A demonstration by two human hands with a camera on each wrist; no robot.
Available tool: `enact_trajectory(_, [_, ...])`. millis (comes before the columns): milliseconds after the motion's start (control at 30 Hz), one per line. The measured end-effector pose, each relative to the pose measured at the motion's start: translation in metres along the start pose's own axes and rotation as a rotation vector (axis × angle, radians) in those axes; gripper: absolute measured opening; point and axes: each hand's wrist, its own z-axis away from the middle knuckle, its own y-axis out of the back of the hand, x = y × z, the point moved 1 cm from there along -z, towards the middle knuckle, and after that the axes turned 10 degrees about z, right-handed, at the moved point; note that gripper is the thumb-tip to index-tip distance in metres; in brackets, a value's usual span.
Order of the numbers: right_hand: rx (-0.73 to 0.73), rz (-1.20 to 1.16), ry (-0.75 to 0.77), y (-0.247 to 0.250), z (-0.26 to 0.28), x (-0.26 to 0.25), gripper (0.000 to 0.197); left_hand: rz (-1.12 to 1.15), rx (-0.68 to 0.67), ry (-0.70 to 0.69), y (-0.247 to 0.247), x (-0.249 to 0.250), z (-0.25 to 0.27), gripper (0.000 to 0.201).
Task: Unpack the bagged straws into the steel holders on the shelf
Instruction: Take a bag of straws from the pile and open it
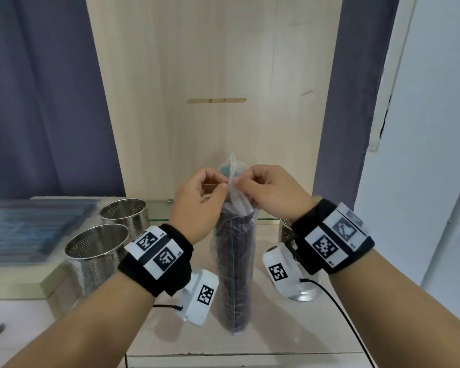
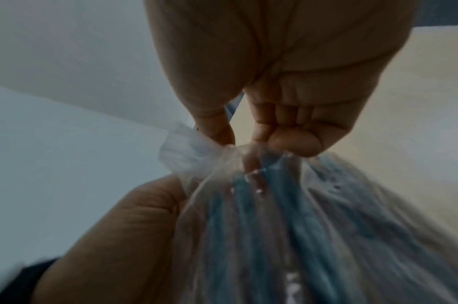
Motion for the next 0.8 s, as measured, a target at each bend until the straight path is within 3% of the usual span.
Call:
enact_trajectory(333, [0.01, -0.018, 0.0, -0.006, 0.004, 0.01, 0.023, -0.028, -0.066, 0.073, 0.001, -0.001, -0.002, 0.034])
enact_trajectory(500, [-0.033, 0.07, -0.057, 0.002, -0.002, 0.003, 0.038, 0.037, -0.085, 0.181, -0.006, 0.011, -0.016, 0.029])
enact_trajectory(800, [-0.085, 0.056, -0.203, 0.004, -0.011, -0.01, 0.028, -0.068, -0.163, 0.339, -0.013, 0.017, -0.032, 0.033])
